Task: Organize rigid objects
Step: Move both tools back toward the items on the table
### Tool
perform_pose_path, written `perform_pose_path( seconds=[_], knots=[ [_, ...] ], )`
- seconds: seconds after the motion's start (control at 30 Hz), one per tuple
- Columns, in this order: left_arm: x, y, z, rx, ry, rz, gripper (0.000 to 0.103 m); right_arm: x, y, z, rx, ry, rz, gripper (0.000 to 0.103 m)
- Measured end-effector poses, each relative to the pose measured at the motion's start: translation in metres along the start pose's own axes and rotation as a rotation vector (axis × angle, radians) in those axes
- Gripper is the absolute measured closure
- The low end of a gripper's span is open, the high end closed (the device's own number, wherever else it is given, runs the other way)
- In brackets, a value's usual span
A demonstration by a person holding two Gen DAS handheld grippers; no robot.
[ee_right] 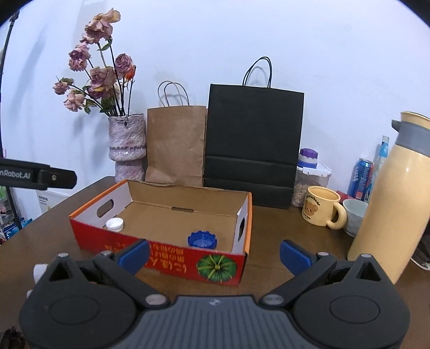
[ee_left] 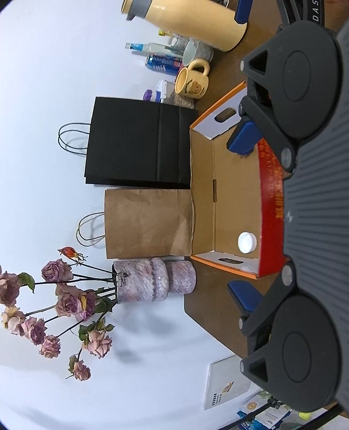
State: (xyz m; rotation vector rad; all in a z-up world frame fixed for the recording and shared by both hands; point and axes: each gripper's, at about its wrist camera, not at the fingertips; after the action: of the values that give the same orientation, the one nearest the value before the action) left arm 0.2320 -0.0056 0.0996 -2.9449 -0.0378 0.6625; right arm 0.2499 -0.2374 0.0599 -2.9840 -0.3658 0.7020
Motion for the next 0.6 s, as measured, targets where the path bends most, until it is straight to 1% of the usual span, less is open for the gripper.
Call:
perform_pose_path(
  seconds=[0.27, 0.47, 0.6],
  knots=[
    [-0.032, 0.003, 0.028, 0.009, -0.003, 0.013, 0.000, -0.036, -0.002, 0.028, -0.016, 0.018, -0.010, 0.000],
    [-0.053, 0.002, 0.056, 0.003, -0.025, 0.016, 0.000, -0.065, -0.003, 0.050, 0.001, 0.035, -0.016, 0.000],
    [-0.065, 0.001, 0.074, -0.003, -0.036, -0.003, 0.000, -0.077, -0.003, 0.064, 0.002, 0.028, 0.009, 0.000]
  ],
)
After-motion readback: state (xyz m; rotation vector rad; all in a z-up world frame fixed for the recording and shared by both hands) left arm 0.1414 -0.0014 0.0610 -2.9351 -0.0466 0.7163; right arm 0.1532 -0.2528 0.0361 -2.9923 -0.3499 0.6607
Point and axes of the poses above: each gripper's, at about its wrist camera, not at the fingertips, and x roughly the way its jaws point, y to its right, z to its underside, and after that the axes turned 8 degrees about x, right-handed
